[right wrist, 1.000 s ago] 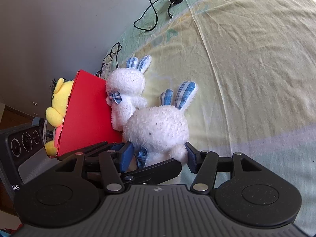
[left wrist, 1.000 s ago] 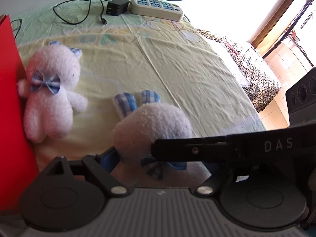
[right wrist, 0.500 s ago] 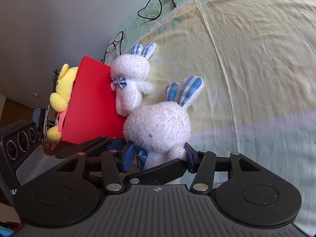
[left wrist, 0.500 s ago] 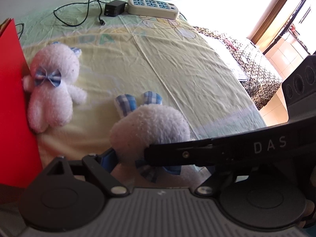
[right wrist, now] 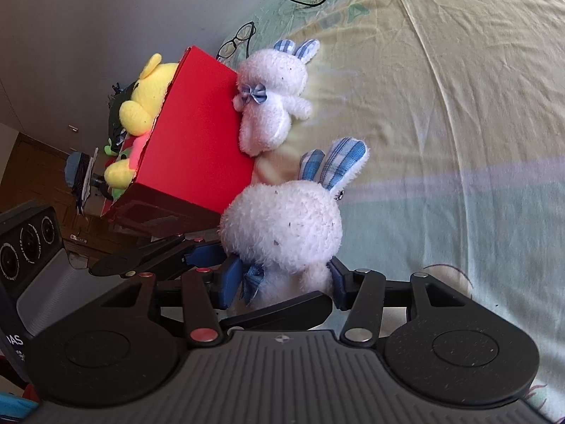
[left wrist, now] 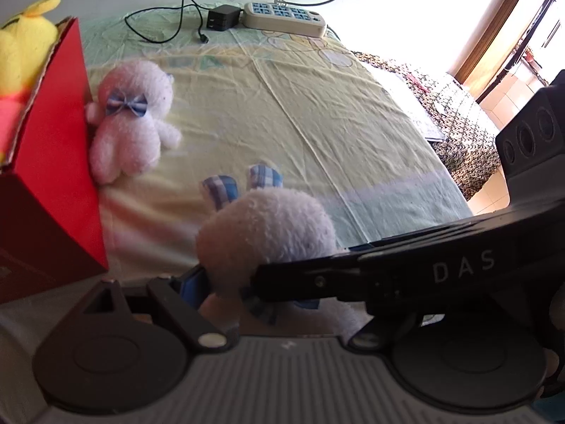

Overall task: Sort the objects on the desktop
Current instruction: 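Lift the white bunny off the bed with the right tool, then carry the white bunny with the right tool over the red box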

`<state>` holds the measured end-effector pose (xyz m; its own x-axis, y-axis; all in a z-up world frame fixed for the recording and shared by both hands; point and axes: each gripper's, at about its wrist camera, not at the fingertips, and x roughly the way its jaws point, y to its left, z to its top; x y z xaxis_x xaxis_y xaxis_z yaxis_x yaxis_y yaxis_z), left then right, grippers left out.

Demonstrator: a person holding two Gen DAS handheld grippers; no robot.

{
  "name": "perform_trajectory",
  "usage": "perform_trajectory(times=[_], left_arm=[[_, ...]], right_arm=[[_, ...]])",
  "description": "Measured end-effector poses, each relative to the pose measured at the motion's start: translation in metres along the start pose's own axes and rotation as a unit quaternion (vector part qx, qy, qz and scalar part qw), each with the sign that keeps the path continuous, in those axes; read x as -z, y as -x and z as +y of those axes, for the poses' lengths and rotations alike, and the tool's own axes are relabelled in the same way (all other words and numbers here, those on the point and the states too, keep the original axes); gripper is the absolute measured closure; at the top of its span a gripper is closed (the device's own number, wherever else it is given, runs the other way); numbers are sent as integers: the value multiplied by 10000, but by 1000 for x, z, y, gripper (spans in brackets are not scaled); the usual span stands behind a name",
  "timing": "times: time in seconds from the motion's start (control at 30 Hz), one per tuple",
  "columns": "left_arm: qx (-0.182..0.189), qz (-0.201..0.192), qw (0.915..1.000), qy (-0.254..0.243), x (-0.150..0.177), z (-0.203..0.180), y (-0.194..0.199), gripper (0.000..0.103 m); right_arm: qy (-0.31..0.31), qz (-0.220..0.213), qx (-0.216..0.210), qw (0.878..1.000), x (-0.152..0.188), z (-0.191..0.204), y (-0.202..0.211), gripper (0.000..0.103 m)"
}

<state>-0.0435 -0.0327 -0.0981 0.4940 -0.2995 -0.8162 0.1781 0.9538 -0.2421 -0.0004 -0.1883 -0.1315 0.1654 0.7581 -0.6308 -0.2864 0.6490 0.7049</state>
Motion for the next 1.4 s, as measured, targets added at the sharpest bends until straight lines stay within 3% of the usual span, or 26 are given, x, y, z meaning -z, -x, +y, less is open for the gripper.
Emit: perform_trajectory(times=[0.43, 0.9, 1.1, 1.4], left_arm=[[275, -126, 9988, -373, 24, 36, 54, 17], [248, -131, 9990, -337, 77, 117, 125, 17], [77, -329, 9992, -201, 96, 145, 159, 17], [-494, -755, 9958, 180, 113, 164, 206, 17]], right_arm=[[-57, -163, 107, 9998, 31, 60, -11, 50], [107, 22, -24, 9999, 67, 147, -72, 50], [444, 130, -168, 9988, 71, 185, -94, 50], [1195, 388, -615, 9902, 68, 232, -116, 50]])
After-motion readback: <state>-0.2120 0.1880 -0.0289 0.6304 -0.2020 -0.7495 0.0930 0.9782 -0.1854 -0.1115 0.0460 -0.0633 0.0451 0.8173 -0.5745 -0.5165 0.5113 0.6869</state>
